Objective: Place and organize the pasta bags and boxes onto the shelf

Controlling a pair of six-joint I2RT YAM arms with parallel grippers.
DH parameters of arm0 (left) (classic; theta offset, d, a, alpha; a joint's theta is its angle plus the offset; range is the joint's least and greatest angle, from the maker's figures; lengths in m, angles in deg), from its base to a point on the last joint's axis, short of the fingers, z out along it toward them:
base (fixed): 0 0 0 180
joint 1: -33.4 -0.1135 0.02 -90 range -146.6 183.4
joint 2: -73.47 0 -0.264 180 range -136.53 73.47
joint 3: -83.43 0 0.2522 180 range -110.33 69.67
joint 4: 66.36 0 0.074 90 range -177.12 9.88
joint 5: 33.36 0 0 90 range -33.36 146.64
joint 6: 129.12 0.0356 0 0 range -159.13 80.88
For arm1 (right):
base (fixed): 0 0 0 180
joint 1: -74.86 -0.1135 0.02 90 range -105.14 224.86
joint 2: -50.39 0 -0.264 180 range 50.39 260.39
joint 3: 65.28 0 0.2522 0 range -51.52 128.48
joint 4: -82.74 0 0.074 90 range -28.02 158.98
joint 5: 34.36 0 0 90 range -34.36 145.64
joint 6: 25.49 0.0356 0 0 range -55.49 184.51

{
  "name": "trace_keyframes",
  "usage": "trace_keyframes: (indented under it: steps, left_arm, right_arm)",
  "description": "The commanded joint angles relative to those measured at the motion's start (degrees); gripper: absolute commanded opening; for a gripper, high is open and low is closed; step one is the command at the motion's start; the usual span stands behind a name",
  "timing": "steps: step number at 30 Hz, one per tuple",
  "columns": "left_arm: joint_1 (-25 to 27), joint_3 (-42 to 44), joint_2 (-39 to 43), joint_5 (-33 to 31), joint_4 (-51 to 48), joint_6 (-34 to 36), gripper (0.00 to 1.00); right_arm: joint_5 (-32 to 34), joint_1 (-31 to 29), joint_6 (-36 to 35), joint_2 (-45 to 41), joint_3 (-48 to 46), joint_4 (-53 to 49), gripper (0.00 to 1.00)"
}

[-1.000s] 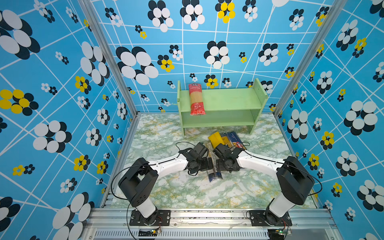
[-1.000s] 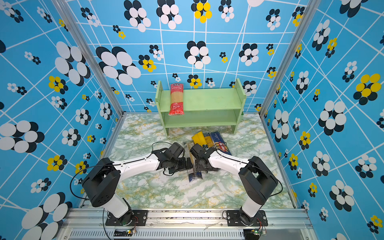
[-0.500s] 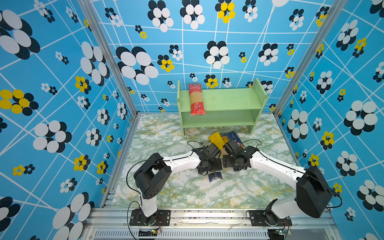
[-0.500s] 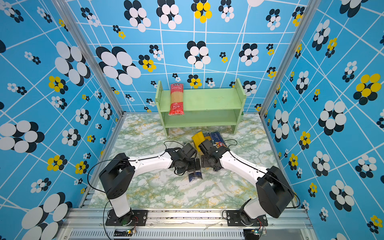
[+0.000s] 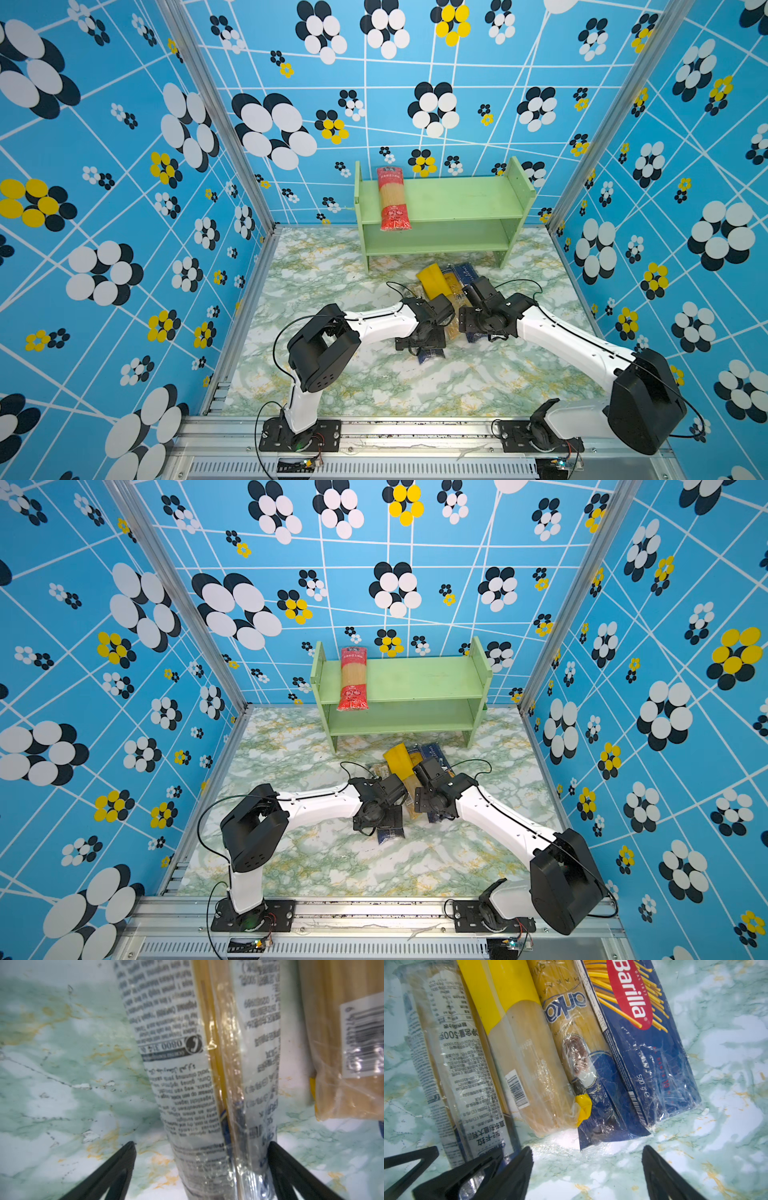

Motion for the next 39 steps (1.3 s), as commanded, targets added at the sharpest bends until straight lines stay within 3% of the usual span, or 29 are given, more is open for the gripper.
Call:
trace_keyframes:
  steps: [1,8,14,25,39]
  left_arm:
    - [0.5,-2.8,-1.9,-4.1,-5.5,1.3,0.99]
    - [1.7,-6.9,-5.5,-7.8,-10.9,2.3,0.99]
    - [0.6,-3.3,-4.4,-0.5,-3.4,1.0,0.99]
    - [1.3,-5.3,-8.1,2.4,-2.5,0.0,0.99]
    - [-0.6,-0.7,-7.0,-7.2,-8.9,2.0,0.99]
  right_arm:
    - [0.5,0.5,-0.7,-1.1,-1.3,-1.2,0.85]
    - [0.5,0.7,-0.8,-1.4,-2.0,-0.8,0.85]
    - [0.6,1.0,-0.9,-1.6,-2.2,-0.9,0.85]
    - [1.4,1.7,-1.4,-3.3,-2.9,-1.9,0.86]
    - [0.4,1.9,-1.2,-3.0,-3.3,-0.9,0.86]
